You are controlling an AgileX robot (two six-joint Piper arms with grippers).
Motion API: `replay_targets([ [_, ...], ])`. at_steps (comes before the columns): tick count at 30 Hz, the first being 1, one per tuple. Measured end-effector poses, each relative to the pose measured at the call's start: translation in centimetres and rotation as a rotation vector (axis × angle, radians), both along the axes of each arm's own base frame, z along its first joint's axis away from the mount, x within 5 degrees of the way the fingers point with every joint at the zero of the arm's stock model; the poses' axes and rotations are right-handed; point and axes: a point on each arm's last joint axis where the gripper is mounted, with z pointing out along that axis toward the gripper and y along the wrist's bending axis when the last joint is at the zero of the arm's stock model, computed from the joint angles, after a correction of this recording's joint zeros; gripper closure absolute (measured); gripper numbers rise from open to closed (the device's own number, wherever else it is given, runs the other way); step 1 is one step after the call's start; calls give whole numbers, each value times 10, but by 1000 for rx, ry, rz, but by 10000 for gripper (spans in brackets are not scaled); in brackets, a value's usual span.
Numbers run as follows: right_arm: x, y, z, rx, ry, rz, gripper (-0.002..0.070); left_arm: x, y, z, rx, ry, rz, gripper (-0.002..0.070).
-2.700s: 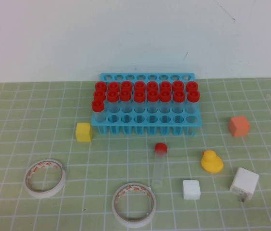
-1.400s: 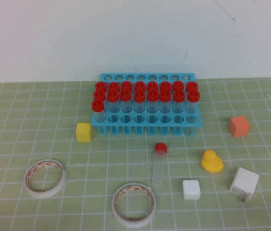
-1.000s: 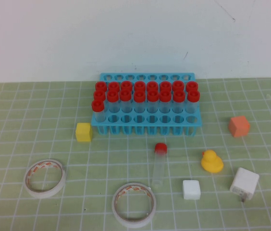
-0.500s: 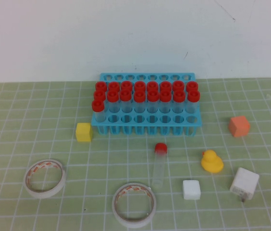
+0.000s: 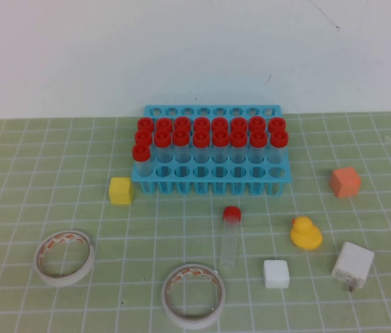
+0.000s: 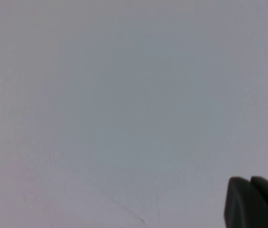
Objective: Place the test tubes
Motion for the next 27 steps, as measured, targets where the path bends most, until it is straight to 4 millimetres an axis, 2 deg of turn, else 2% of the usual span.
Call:
replay_targets([
  [5,-11,-2,51,19,142,-12,678,-12,6,48,-4,112,46,676],
  [8,-2,-2,71,43,260,-6,678,-8,7,58,-43,210,46,676],
  [12,18,-1,84,-2,464,-16,678,2,6,54,-100,297,26,676],
  [17,57,9,69,-191,829,86,678,14,4,32,-100,391,28,676],
  [20,76,19,55,-308,963,222,678,20,4,12,-96,504,41,676],
  [24,102,29,38,-354,1078,380,678,24,4,-10,-105,665,52,676],
  [27,136,38,14,-372,1178,523,678,27,2,-19,-145,777,37,676],
])
